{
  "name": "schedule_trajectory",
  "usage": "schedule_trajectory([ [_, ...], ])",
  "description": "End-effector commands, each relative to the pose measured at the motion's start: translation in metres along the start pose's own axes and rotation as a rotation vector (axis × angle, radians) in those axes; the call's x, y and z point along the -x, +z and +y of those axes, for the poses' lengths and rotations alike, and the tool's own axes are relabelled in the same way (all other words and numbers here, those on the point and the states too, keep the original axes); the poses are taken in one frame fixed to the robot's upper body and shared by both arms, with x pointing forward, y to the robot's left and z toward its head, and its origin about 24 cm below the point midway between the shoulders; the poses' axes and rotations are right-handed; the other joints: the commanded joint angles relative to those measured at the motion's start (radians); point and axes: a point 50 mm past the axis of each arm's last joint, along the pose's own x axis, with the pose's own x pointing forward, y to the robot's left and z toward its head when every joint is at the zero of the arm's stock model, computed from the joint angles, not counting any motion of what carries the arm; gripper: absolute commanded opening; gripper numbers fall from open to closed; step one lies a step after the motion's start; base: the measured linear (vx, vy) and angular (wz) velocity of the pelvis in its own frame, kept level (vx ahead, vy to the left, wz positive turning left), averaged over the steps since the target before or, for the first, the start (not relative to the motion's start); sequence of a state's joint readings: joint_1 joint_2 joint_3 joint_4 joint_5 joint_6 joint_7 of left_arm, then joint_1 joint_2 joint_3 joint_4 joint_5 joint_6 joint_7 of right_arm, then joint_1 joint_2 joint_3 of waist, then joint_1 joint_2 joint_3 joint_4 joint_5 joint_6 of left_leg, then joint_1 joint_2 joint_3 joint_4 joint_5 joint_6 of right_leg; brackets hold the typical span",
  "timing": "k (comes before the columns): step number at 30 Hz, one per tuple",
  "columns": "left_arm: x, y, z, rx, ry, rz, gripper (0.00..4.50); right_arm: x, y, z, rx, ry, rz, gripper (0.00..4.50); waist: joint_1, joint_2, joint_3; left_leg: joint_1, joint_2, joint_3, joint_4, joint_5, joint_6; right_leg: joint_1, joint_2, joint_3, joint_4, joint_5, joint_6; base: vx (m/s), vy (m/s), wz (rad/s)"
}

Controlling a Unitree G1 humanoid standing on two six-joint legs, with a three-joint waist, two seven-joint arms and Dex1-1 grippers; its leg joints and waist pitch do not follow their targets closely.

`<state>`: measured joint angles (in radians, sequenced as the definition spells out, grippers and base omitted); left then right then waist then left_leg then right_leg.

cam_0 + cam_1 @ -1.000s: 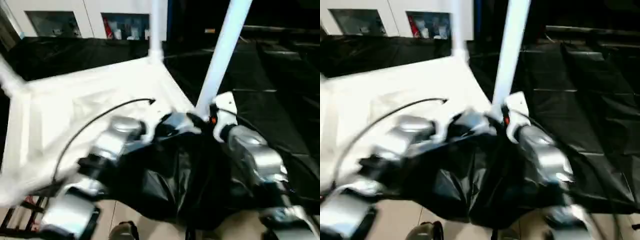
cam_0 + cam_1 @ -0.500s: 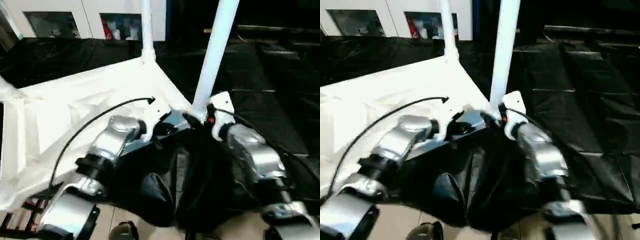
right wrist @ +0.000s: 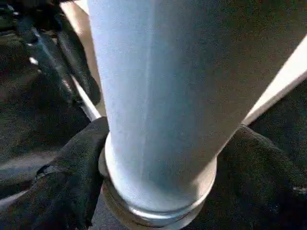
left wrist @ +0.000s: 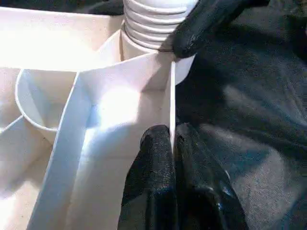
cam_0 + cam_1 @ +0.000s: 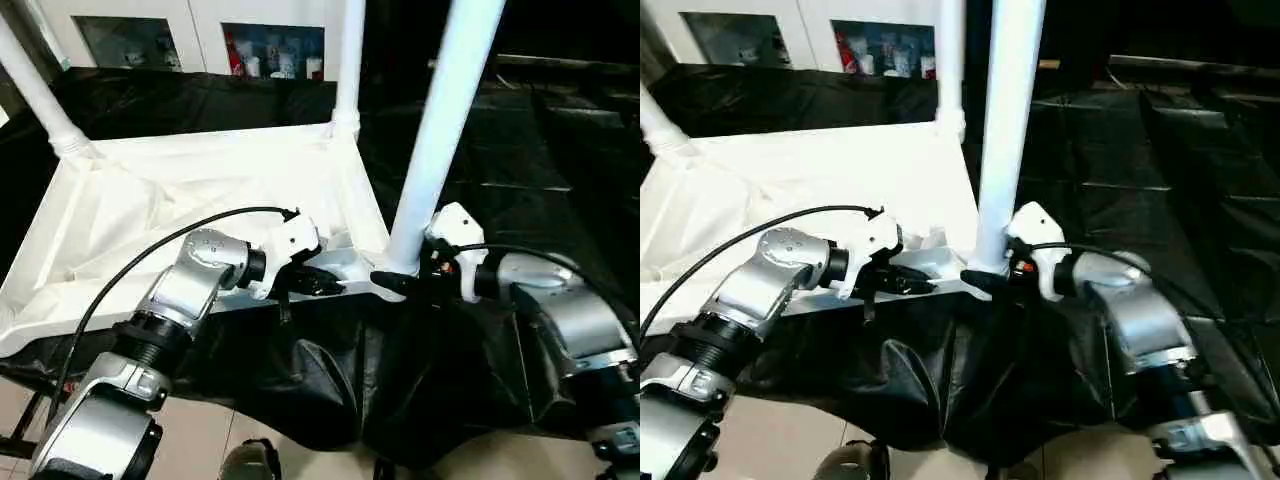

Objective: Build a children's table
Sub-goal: Rotate leg to tighten

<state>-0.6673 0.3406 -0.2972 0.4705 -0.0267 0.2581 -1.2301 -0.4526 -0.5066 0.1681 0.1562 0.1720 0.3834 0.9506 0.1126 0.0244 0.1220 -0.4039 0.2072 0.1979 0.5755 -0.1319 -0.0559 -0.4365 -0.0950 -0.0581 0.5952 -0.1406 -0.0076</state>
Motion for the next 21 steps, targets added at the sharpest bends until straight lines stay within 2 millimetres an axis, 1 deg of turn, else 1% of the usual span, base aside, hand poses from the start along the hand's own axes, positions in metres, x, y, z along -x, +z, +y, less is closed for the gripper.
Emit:
schedule_trajectory([
  [1,-0.004,0.015,-0.009,-0.067,-0.112,-0.07,0.0,0.007,0.006,-0.001,0.012,0.008,-0.011,3.47,-0.004,-0.017,-0.09,0.028,0.016,-0.009,-0.057,-0.259,0.055,0.058,-0.042,0.034,-0.069,-0.304,-0.194,0.0,0.0,0.0],
  [5,-0.004,0.014,-0.009,-0.066,-0.115,-0.067,0.0,0.004,0.005,0.005,-0.003,0.051,-0.009,3.29,-0.003,-0.018,-0.09,0.026,0.015,-0.009,-0.057,-0.251,0.057,0.058,-0.04,0.033,-0.067,-0.298,-0.192,0.0,0.0,0.0],
  [7,-0.004,0.014,-0.009,-0.062,-0.111,-0.067,0.0,0.001,0.002,0.008,-0.011,0.06,-0.004,3.05,-0.003,-0.018,-0.09,0.026,0.015,-0.009,-0.057,-0.249,0.056,0.057,-0.04,0.034,-0.067,-0.297,-0.193,0.0,0.0,0.0],
  [9,-0.004,0.014,-0.008,-0.058,-0.1,-0.066,0.0,-0.002,-0.001,0.011,-0.02,0.055,-0.002,2.87,-0.003,-0.016,-0.09,0.027,0.015,-0.01,-0.057,-0.25,0.054,0.056,-0.04,0.033,-0.067,-0.296,-0.193,0.0,0.0,0.0],
  [11,-0.005,0.014,-0.007,-0.053,-0.084,-0.063,0.0,-0.005,-0.003,0.011,-0.041,0.028,-0.005,2.79,-0.004,-0.017,-0.09,0.026,0.015,-0.01,-0.057,-0.253,0.052,0.057,-0.04,0.033,-0.068,-0.301,-0.191,0.0,0.0,0.0],
  [13,-0.008,0.015,-0.003,-0.031,-0.026,-0.07,0.0,-0.011,-0.007,0.009,-0.077,-0.046,-0.006,2.76,-0.006,-0.016,-0.09,0.025,0.014,-0.01,-0.058,-0.257,0.047,0.055,-0.041,0.033,-0.068,-0.308,-0.19,0.0,0.0,0.0],
  [15,-0.011,0.017,0.002,-0.015,0.027,-0.079,0.0,-0.016,-0.01,0.006,-0.115,-0.124,-0.007,2.74,-0.011,-0.018,-0.089,0.025,0.012,-0.011,-0.06,-0.269,0.032,0.056,-0.041,0.032,-0.072,-0.334,-0.181,0.0,0.0,0.0],
  [17,-0.019,0.024,0.012,0.042,0.157,-0.099,0.0,-0.029,-0.017,0.0,-0.231,-0.29,-0.004,2.74,-0.02,-0.016,-0.089,0.025,0.008,-0.011,-0.059,-0.28,0.021,0.053,-0.039,0.032,-0.072,-0.343,-0.181,0.0,0.0,0.0],
  [18,-0.022,0.026,0.015,0.062,0.196,-0.105,0.0,-0.033,-0.019,0.0,-0.266,-0.331,0.0,2.74,-0.025,-0.016,-0.088,0.024,0.008,-0.011,-0.059,-0.28,0.017,0.052,-0.039,0.031,-0.072,-0.345,-0.182,0.0,0.0,0.0],
  [19,-0.028,0.03,0.021,0.113,0.281,-0.118,0.0,-0.041,-0.024,-0.002,-0.336,-0.419,0.009,2.74,-0.027,-0.018,-0.088,0.026,0.006,-0.012,-0.059,-0.285,0.008,0.053,-0.039,0.03,-0.076,-0.362,-0.178,0.0,0.0,0.0],
  [20,-0.031,0.033,0.024,0.138,0.324,-0.128,0.0,-0.045,-0.026,-0.002,-0.371,-0.468,0.017,2.74,-0.029,-0.018,-0.088,0.025,0.005,-0.013,-0.06,-0.282,0.002,0.054,-0.04,0.03,-0.076,-0.367,-0.174,0.0,0.0,0.0],
  [21,-0.036,0.036,0.026,0.162,0.365,-0.142,0.0,-0.051,-0.028,-0.002,-0.404,-0.515,0.018,2.73,-0.028,-0.017,-0.088,0.029,0.005,-0.013,-0.06,-0.285,0.002,0.052,-0.039,0.029,-0.081,-0.375,-0.168,0.0,0.0,0.0],
])
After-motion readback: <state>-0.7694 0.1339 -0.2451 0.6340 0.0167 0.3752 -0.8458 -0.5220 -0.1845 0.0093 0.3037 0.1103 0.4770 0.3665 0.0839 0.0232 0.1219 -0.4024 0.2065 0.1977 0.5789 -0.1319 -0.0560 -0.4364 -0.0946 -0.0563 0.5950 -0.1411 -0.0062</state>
